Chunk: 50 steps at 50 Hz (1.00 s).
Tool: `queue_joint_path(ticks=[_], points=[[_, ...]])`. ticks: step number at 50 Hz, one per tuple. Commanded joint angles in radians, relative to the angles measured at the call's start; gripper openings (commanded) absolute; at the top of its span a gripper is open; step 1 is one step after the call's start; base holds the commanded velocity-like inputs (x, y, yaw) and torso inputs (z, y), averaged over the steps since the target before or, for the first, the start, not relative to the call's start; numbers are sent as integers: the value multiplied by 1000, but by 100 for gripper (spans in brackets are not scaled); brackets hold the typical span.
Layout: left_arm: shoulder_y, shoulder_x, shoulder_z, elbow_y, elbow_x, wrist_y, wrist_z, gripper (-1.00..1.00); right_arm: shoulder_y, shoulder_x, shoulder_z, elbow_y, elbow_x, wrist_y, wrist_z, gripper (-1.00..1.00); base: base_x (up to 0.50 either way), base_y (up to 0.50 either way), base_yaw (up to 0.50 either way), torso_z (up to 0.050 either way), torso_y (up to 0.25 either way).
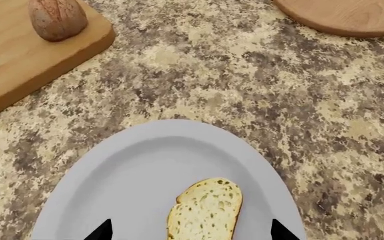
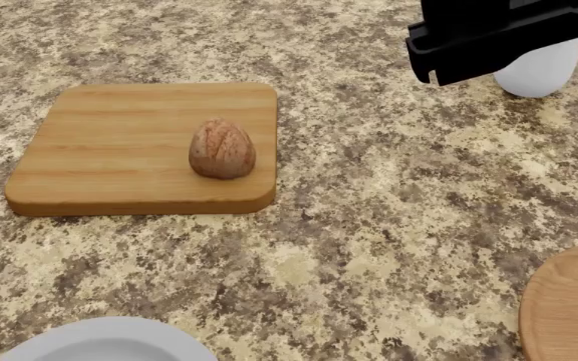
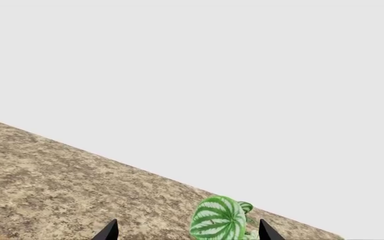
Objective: Place all breads on the cutting board.
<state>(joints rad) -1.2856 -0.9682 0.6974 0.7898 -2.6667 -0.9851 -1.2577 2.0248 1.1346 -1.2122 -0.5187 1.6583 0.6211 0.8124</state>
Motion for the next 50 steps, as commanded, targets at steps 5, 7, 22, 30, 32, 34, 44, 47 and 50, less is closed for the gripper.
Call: queue_joint_path(ticks=[5,7,22,30,32,34,44,47,50], points=[[93,-14,-20,-5,86,-9,60,100,-4,2,8,1,2,7,-2,100,0,0,0,0,0],[103,-17,-23,-6,94,-7,66,100,3,6,12,-2,10,14,-1,100,0,0,0,0,0],[152,-12,-15,-44,167,-43,104,100,-8,-2,17,8,-2,15,-3,100,0,0,0,0,0],[194,-9,-17,-47,203,-41,127,100,-15,-3,20,5,-2,13,2,100,0,0,0,0,0],[199,-11,-18,-47,205,-40,130,100,-13,-1,22,3,1,15,2,100,0,0,0,0,0],[219,-15,-20,-32,210,-29,133,100,-9,5,26,-1,7,19,2,100,0,0,0,0,0],[273,-26,-26,-8,226,-1,149,100,3,33,41,-16,29,33,-4,100,0,0,0,0,0],[308,-32,-28,6,243,10,158,100,-2,35,42,-21,30,30,-1,100,0,0,0,0,0],[336,-44,-35,11,259,17,170,100,-10,27,40,-16,20,26,1,100,0,0,0,0,0]])
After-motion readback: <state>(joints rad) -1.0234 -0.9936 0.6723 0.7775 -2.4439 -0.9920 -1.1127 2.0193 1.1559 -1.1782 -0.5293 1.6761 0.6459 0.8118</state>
